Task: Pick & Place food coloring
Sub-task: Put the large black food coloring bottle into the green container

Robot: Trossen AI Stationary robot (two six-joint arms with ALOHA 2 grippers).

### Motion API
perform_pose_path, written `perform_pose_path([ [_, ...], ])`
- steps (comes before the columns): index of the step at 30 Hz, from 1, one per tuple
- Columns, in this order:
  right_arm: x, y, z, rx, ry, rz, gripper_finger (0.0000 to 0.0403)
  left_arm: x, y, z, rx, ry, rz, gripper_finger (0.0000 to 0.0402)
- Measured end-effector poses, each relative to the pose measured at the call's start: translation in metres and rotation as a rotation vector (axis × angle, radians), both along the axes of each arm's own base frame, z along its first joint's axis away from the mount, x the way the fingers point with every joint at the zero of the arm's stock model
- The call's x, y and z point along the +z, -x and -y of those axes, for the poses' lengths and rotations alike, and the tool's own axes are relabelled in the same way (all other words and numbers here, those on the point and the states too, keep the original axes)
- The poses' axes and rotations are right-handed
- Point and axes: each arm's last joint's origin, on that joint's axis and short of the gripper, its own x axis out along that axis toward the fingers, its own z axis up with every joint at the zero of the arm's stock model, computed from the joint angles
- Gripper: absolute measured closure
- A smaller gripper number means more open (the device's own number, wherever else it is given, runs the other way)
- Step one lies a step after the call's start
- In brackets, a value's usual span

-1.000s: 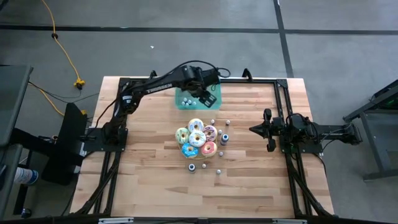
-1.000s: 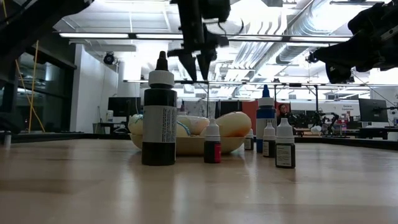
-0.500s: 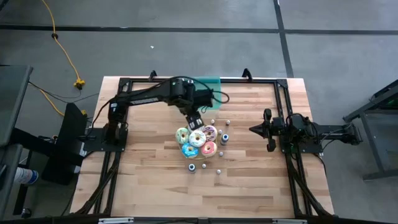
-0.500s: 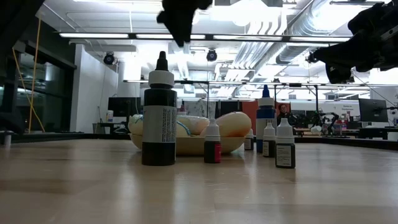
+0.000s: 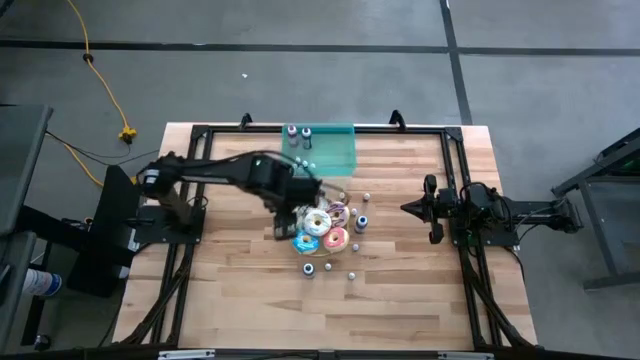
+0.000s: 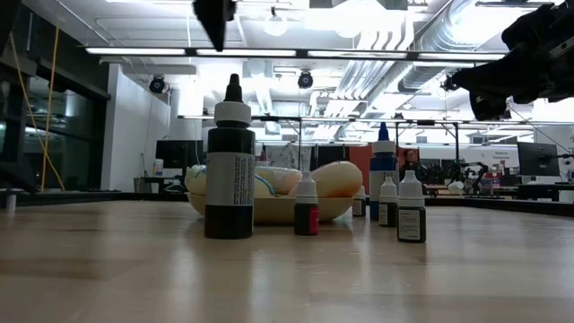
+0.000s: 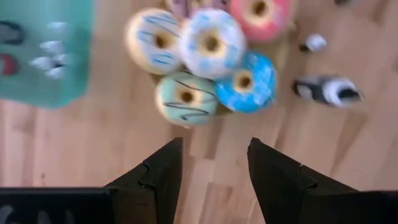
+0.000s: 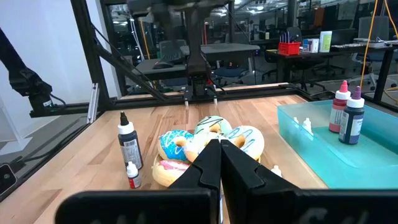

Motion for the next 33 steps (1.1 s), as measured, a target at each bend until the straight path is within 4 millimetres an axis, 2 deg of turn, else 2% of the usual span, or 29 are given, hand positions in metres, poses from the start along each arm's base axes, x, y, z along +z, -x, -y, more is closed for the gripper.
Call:
perform_pose_path([
  [6,0.0,0.0,0.0,0.0,0.0,0.0,0.0402,-0.024,0.016,0.024,-0.196,0.059,0.059,0.0231],
  [10,0.0,0.0,0.0,0.0,0.0,-0.004,0.0402,-0.042,0.021,0.036,-0.256,0.115,0.076,0.0231],
  [19,-0.001,-0.001,0.0,0.0,0.0,-0.013,0.0402,-0.067,0.014,0.056,-0.375,0.107,0.166,0.0231],
  [25,-0.001,-0.001,0.0,0.0,0.0,-0.013,0.0402,-0.076,0.009,0.069,-0.413,0.106,0.231,0.0231],
  [33,-0.001,-0.001,0.0,0.0,0.0,-0.015,0.0402,-0.083,-0.002,0.073,-0.462,0.054,0.267,0.0231],
])
